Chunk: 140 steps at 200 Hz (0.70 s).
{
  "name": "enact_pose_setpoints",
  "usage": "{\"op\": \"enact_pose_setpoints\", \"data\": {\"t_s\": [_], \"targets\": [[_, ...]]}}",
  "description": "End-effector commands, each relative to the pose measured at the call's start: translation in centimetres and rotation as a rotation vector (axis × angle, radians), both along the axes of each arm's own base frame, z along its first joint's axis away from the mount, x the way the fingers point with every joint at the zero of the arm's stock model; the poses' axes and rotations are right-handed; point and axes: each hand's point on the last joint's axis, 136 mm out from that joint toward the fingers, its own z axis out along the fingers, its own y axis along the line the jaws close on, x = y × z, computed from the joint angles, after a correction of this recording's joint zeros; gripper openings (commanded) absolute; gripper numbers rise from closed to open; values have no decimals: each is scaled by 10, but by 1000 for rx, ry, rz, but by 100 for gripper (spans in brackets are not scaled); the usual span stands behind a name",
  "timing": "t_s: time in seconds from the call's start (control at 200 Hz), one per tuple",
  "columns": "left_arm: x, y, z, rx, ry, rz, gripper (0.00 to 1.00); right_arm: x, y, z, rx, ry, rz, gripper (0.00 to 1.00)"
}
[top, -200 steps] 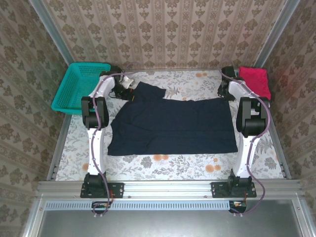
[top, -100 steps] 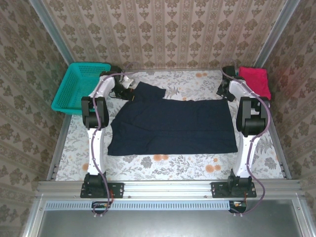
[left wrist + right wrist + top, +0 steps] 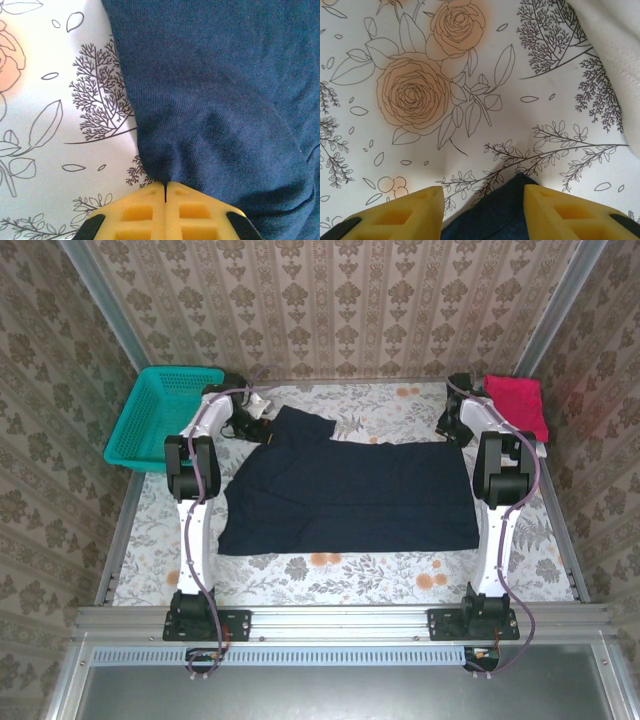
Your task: Fold and stack the t-shirts
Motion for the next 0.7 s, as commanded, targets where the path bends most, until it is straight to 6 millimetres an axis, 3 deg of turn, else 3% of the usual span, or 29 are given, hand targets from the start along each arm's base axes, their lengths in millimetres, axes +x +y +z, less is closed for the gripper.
{"op": "enact_pose_setpoints", "data": {"t_s": [0.0, 0.255, 0.375, 0.49, 0.695], "targets": [[2, -1, 23, -29, -32, 9, 0, -5, -4, -7, 32, 39, -32, 46], [2, -1, 23, -29, -30, 11, 0, -9, -9, -16, 38, 101, -56, 38], [2, 0, 22, -28, -31, 12, 0, -9, -9, -16, 38, 104, -60, 22], [2, 1, 22, -28, -30, 13, 0, -8, -10, -12, 27, 91, -64, 0], [6, 1, 33, -44, -74, 13, 0, -2, -6, 18, 22, 4, -46, 0]]}}
